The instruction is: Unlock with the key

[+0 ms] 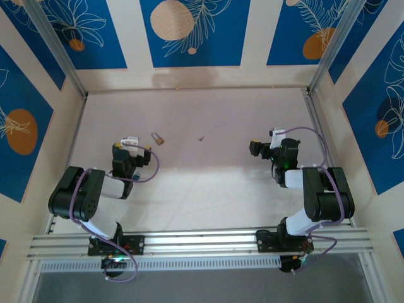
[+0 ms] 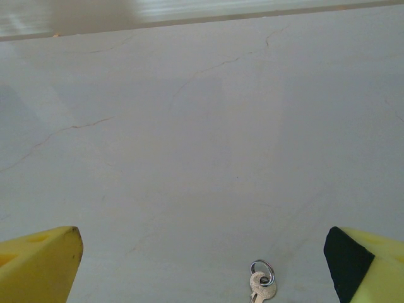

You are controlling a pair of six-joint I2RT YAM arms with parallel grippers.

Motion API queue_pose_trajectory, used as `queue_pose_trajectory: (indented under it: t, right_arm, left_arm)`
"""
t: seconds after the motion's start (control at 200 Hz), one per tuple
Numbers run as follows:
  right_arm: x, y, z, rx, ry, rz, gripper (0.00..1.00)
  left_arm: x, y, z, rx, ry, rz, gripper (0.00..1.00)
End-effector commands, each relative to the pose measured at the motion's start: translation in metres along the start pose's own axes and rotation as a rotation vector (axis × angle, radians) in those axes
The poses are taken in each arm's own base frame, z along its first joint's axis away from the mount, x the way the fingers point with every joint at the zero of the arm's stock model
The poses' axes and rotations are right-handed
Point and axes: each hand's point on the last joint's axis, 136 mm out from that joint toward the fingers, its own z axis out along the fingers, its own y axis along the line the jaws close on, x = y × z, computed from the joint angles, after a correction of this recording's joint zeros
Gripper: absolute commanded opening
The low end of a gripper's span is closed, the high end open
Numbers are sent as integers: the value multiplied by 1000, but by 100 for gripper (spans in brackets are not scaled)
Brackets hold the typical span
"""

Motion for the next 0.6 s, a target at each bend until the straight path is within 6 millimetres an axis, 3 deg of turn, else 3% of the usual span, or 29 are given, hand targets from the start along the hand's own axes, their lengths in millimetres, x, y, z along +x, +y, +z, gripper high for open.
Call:
queue_pose_trajectory:
  t: [0.0,0.595]
  right_arm:
    - [-5,1,1,4,-13,-2,99]
    - [-5,1,1,4,-13,-2,99]
  left_arm:
    - [-11,4,-1,1,-35,1,100]
    - [-10,3,-1,3,-33,2,100]
